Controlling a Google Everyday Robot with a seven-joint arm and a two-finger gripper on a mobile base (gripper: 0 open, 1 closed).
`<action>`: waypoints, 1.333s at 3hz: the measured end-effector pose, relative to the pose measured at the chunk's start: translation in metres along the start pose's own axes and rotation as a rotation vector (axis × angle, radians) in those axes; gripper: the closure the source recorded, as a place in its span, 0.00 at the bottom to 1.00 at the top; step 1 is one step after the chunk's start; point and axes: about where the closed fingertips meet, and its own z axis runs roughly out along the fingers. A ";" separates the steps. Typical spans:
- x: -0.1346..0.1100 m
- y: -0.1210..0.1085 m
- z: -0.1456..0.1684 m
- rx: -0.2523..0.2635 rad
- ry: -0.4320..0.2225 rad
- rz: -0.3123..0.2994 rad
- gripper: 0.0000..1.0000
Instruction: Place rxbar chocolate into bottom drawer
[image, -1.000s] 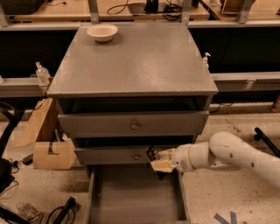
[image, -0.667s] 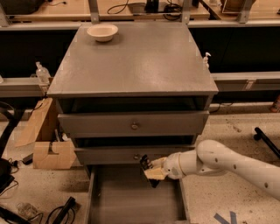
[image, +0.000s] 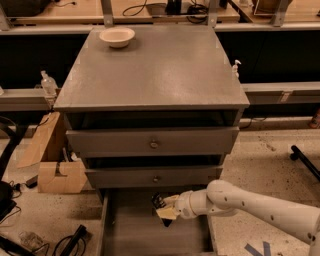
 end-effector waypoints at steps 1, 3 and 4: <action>0.008 0.002 0.008 -0.010 -0.002 0.014 1.00; 0.047 -0.020 0.051 -0.101 0.004 0.088 1.00; 0.079 -0.051 0.084 -0.138 0.024 0.109 1.00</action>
Offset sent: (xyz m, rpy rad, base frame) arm -0.0062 0.0103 -0.0550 0.0839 0.1100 0.0123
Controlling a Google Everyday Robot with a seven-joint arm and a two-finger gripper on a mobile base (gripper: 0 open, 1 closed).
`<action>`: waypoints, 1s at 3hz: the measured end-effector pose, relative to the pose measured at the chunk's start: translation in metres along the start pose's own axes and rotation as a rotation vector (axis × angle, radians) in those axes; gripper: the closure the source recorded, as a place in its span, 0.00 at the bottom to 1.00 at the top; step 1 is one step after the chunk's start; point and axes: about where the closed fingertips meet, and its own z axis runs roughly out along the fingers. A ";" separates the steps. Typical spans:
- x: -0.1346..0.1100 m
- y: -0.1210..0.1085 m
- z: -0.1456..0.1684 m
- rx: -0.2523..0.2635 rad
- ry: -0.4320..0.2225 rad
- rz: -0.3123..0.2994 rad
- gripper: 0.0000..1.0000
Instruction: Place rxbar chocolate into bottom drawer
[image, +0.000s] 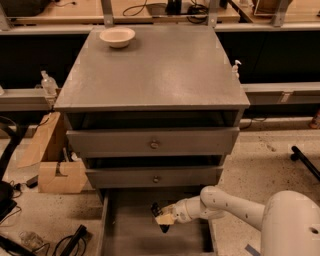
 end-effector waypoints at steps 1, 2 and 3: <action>0.022 -0.037 0.022 0.018 0.069 0.008 1.00; 0.024 -0.045 0.026 0.024 0.080 0.007 0.85; 0.024 -0.044 0.028 0.020 0.081 0.007 0.62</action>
Offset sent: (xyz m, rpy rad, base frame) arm 0.0173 -0.0055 -0.0476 -0.0691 0.0245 0.0190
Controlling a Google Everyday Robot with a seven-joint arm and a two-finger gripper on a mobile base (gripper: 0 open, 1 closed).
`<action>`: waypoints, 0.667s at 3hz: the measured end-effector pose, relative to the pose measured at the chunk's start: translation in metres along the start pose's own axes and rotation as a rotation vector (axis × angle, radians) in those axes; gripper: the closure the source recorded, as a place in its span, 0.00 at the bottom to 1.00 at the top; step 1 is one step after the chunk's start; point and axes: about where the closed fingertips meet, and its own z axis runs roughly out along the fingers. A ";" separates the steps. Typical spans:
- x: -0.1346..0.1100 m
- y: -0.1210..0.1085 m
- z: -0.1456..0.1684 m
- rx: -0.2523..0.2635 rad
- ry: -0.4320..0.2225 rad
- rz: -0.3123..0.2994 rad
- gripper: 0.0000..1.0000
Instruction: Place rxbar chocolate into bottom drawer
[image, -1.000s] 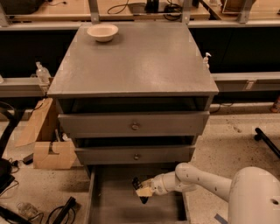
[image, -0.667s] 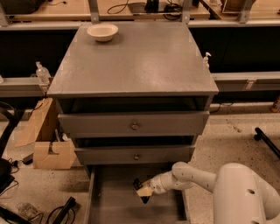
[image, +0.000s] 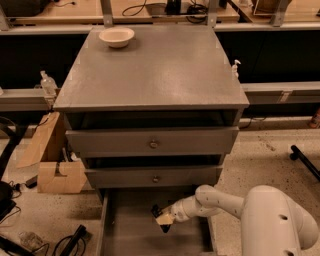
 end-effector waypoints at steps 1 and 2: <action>0.001 0.002 0.002 -0.004 0.001 0.000 0.38; 0.001 0.003 0.004 -0.008 0.002 0.001 0.15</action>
Offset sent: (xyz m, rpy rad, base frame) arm -0.0014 0.0019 -0.0009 0.0016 0.0026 0.0026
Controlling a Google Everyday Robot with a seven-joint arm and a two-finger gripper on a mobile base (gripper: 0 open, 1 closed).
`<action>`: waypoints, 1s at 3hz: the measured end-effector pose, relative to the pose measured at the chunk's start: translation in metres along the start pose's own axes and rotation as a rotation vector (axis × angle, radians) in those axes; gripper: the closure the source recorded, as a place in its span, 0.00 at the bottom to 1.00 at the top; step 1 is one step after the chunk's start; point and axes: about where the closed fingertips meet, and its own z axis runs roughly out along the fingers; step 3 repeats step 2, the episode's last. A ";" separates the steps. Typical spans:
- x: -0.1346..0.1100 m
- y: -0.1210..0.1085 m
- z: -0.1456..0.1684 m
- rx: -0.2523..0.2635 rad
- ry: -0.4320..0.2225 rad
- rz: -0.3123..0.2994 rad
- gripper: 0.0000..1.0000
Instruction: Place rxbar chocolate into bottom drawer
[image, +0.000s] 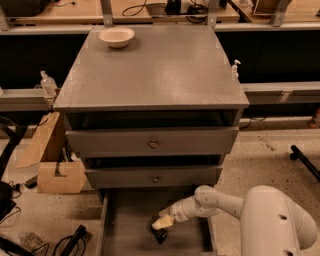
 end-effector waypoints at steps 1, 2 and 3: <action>0.000 0.001 0.002 -0.004 0.001 0.000 0.00; 0.000 0.001 0.002 -0.004 0.001 0.000 0.00; 0.000 0.001 0.002 -0.004 0.001 0.000 0.00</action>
Offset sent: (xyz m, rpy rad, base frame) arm -0.0014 0.0019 -0.0009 0.0015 0.0025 0.0026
